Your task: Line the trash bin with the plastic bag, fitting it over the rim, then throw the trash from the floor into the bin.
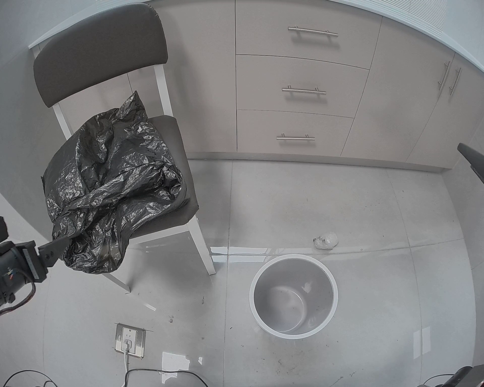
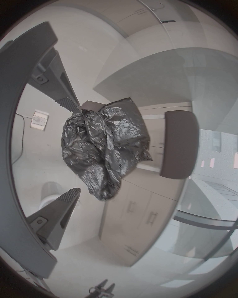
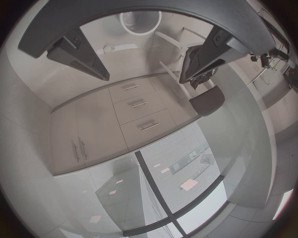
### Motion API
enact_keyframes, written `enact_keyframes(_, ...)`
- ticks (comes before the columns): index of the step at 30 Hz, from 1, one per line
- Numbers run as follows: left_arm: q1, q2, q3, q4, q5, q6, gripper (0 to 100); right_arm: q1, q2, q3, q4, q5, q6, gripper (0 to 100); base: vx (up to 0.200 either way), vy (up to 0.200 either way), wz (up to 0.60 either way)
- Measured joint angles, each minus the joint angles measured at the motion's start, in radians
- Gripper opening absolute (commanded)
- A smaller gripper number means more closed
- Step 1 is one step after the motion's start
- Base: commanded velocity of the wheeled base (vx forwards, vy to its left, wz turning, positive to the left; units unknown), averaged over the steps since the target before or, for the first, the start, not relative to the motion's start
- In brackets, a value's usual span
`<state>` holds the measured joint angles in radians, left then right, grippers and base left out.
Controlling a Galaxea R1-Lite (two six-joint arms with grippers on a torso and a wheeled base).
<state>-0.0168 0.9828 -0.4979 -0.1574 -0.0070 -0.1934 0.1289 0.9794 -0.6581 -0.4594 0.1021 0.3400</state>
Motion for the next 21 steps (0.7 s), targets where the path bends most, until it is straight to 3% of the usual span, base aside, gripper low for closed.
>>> enact_keyframes(5, 0.089, 0.196, 0.004, -0.088, -0.016, 0.099, 100, 0.003, 0.035, 0.010, -0.021, 0.030, 0.004, 100, 0.000, 0.000, 0.00)
enact_keyframes(9, 0.153, 0.313, 0.010, -0.183, -0.094, 0.163, 100, 0.004, 0.061, 0.015, -0.031, 0.042, 0.007, 100, 0.000, 0.000, 0.00)
enact_keyframes(14, 0.202, 0.413, 0.008, -0.247, -0.194, 0.181, 100, 0.005, 0.089, 0.023, -0.035, 0.047, 0.009, 100, 0.000, 0.000, 0.00)
enact_keyframes(21, 0.232, 0.531, 0.003, -0.361, -0.222, 0.184, 100, 0.007, 0.107, 0.027, -0.036, 0.048, 0.010, 100, 0.000, 0.000, 0.00)
